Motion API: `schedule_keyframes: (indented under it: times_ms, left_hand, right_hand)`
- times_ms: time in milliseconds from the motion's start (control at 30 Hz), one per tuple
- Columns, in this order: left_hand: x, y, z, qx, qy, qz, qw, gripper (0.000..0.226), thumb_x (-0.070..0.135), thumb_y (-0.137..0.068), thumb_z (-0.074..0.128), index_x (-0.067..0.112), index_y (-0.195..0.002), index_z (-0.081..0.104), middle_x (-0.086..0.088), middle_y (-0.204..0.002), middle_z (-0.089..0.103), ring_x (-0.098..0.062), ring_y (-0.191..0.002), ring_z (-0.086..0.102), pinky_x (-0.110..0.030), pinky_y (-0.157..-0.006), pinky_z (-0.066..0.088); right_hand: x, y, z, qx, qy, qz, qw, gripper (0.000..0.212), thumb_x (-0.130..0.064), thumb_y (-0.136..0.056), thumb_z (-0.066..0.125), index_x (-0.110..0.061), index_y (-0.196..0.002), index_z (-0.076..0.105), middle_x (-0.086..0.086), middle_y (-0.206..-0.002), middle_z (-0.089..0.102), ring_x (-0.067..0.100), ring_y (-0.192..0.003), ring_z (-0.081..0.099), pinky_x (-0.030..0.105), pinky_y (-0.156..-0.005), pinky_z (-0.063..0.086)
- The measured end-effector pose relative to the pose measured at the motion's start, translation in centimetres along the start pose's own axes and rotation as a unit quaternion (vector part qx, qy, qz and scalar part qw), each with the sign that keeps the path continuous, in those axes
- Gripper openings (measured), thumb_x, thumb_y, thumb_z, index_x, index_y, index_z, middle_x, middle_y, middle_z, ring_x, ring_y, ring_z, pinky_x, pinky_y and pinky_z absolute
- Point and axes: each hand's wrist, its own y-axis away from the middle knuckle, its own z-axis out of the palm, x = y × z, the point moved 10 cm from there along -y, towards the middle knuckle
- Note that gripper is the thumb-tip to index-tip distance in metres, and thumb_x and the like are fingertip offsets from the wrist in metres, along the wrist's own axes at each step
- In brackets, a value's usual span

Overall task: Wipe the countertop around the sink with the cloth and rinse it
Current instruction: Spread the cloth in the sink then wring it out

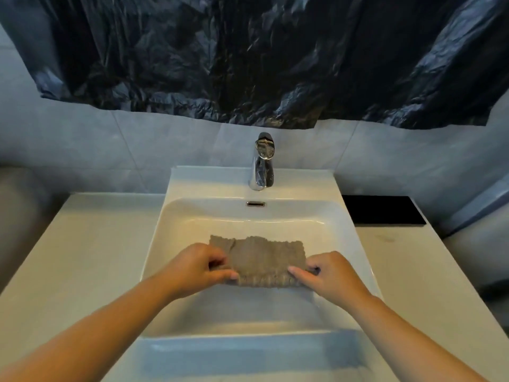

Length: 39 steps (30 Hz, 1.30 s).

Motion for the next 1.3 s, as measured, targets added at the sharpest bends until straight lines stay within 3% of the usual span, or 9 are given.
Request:
schedule_keyframes:
  times_ms: [67, 267, 467, 633, 767, 1000, 1167, 1300]
  left_hand:
    - [-1.1, 1.0, 2.6, -0.035, 0.023, -0.022, 0.999, 0.039, 0.051, -0.081, 0.065, 0.024, -0.058, 0.049, 0.006, -0.054, 0.044, -0.005, -0.051, 0.039, -0.020, -0.055, 0.032]
    - [-3.2, 1.6, 5.7, -0.093, 0.052, -0.069, 0.992, 0.035, 0.056, -0.081, 0.062, 0.024, -0.067, 0.059, 0.007, -0.060, 0.052, -0.004, -0.056, 0.045, -0.021, -0.058, 0.038]
    - [-3.0, -0.6, 3.7, -0.053, 0.056, -0.060, 0.995, 0.027, 0.027, -0.085, 0.064, 0.021, -0.063, 0.049, 0.009, -0.058, 0.046, -0.003, -0.054, 0.040, -0.024, -0.059, 0.036]
    - [-3.6, -3.0, 2.2, -0.024, 0.001, -0.058, 0.998, 0.023, 0.029, -0.089, 0.061, 0.010, -0.077, 0.055, -0.002, -0.067, 0.053, -0.011, -0.059, 0.042, -0.024, -0.058, 0.033]
    - [-4.4, -5.0, 1.2, 0.025, -0.022, -0.061, 0.998, 0.017, 0.029, -0.089, 0.061, 0.015, -0.080, 0.060, -0.002, -0.076, 0.060, -0.017, -0.072, 0.053, -0.026, -0.063, 0.040]
    - [-6.9, -9.3, 1.5, 0.024, -0.081, -0.063, 0.994, 0.006, 0.034, -0.091, 0.058, 0.029, -0.089, 0.060, 0.010, -0.090, 0.060, -0.007, -0.082, 0.053, -0.019, -0.074, 0.041]
    - [-7.8, -11.1, 2.2, 0.026, -0.140, -0.042, 0.989, 0.014, 0.034, -0.093, 0.053, 0.025, -0.099, 0.062, 0.006, -0.098, 0.056, -0.011, -0.085, 0.052, -0.021, -0.075, 0.044]
    - [-8.8, -11.7, 2.5, 0.039, -0.166, -0.034, 0.985, 0.020, 0.038, -0.089, 0.058, 0.025, -0.103, 0.062, 0.004, -0.104, 0.054, -0.012, -0.090, 0.049, -0.025, -0.079, 0.046]
  right_hand:
    - [0.8, 1.3, 2.3, -0.039, -0.019, 0.020, 0.999, 0.060, -0.056, -0.082, 0.061, -0.019, -0.046, 0.029, -0.002, -0.042, 0.029, 0.016, -0.043, 0.035, 0.027, -0.050, 0.025]
    - [1.6, 2.2, 3.9, -0.061, -0.012, 0.051, 0.997, 0.059, -0.058, -0.080, 0.062, -0.020, -0.049, 0.028, -0.002, -0.044, 0.028, 0.011, -0.045, 0.031, 0.024, -0.050, 0.021]
    - [3.0, 0.8, 2.7, -0.049, -0.048, 0.088, 0.994, 0.038, -0.046, -0.081, 0.068, -0.025, -0.055, 0.048, -0.007, -0.053, 0.050, 0.006, -0.053, 0.047, 0.021, -0.054, 0.038]
    - [4.2, -1.5, 2.3, -0.070, -0.070, 0.094, 0.991, 0.011, -0.028, -0.083, 0.071, -0.030, -0.074, 0.066, -0.010, -0.078, 0.061, 0.006, -0.077, 0.057, 0.020, -0.068, 0.044]
    - [5.5, -3.6, 2.8, -0.065, -0.058, 0.091, 0.992, 0.008, -0.024, -0.089, 0.064, -0.029, -0.085, 0.069, -0.013, -0.083, 0.064, 0.001, -0.080, 0.057, 0.017, -0.072, 0.045]
    - [6.8, -7.8, 4.4, -0.064, 0.024, 0.059, 0.996, 0.015, -0.028, -0.093, 0.057, -0.026, -0.094, 0.071, -0.013, -0.088, 0.064, 0.005, -0.082, 0.056, 0.023, -0.074, 0.050]
    - [7.7, -9.3, 5.7, -0.068, 0.064, 0.047, 0.994, 0.016, -0.030, -0.094, 0.054, -0.030, -0.094, 0.070, -0.015, -0.087, 0.061, 0.004, -0.079, 0.055, 0.015, -0.070, 0.044]
    - [8.6, -9.5, 6.2, -0.050, 0.079, 0.064, 0.994, 0.013, -0.033, -0.093, 0.056, -0.031, -0.095, 0.068, -0.014, -0.090, 0.060, 0.006, -0.085, 0.056, 0.019, -0.074, 0.047]
